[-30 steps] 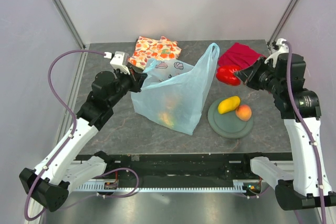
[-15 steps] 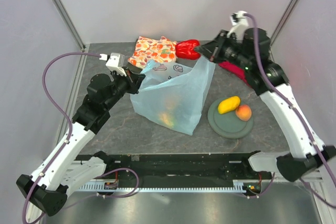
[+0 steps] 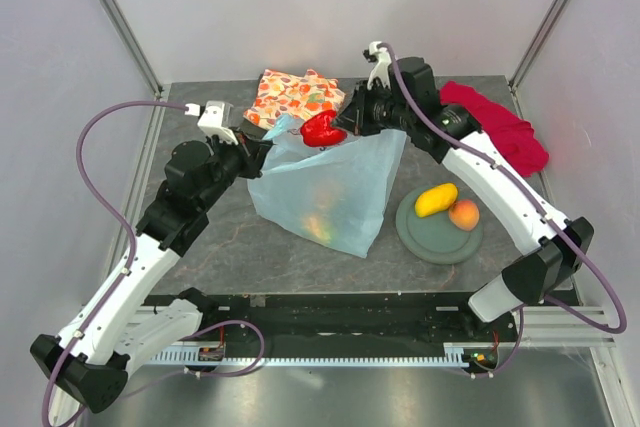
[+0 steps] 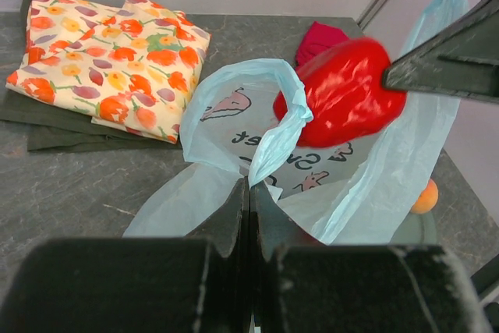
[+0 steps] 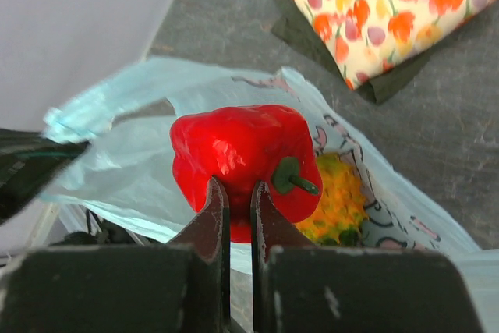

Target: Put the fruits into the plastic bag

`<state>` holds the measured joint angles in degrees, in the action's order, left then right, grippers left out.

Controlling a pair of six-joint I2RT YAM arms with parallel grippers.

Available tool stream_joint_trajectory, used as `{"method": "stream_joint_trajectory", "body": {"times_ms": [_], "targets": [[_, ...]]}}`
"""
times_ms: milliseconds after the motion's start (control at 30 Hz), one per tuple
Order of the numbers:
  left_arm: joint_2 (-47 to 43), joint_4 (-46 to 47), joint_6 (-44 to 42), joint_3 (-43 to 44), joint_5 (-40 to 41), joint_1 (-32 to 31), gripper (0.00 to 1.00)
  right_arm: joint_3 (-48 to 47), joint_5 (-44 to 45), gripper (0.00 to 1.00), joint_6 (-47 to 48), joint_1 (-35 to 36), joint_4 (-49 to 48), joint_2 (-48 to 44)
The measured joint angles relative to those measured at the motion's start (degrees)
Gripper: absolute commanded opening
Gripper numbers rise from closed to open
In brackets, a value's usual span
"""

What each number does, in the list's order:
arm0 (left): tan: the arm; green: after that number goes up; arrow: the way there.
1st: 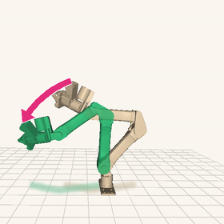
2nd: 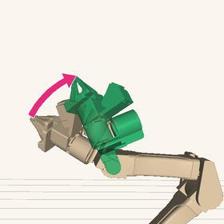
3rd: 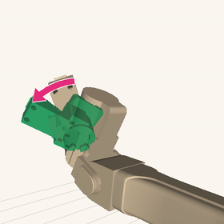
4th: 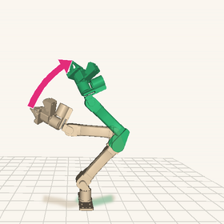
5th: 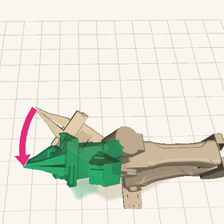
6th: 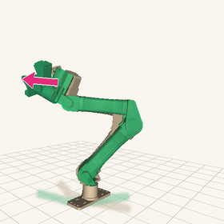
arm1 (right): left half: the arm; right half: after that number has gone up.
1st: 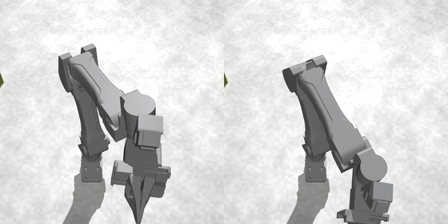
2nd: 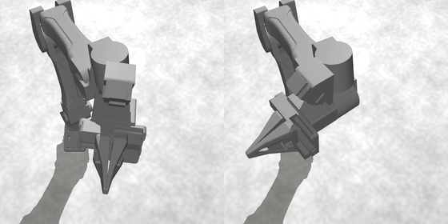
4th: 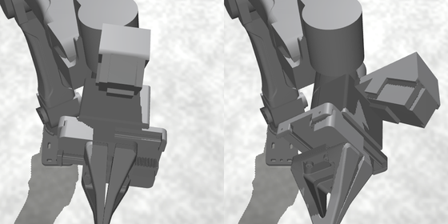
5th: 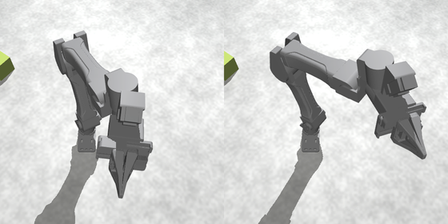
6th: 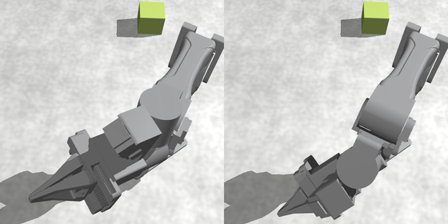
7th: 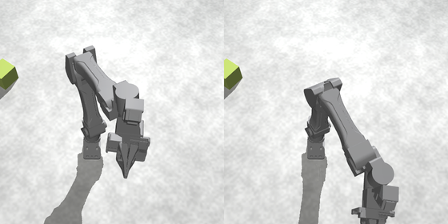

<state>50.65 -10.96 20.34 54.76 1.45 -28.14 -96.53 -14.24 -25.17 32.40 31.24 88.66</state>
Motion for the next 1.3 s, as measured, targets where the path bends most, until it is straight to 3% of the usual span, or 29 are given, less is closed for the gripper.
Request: {"method": "stream_joint_trajectory", "body": {"times_ms": [300, 500, 967, 1300], "targets": [[0.66, -0.04, 0.0, 0.9, 1.53, 0.0, 0.02, 11.15, 2.54, 0.0, 4.07, 2.27, 7.1, 0.44], [1.38, -0.04, 0.0, 0.96, 1.49, 0.0, 0.02, 11.52, 4.81, 0.0, 7.26, 2.54, 12.15, 5.49], [0.96, -0.11, 0.66, 0.66, 1.51, -0.02, 0.01, 10.84, 4.09, 0.0, 8.96, 3.93, 13.18, 9.68], [0.92, -0.44, 1.36, 0.22, 1.49, -0.02, 0.02, 15.87, 6.91, 0.0, 12.96, 5.22, 21.03, 12.72]]}}
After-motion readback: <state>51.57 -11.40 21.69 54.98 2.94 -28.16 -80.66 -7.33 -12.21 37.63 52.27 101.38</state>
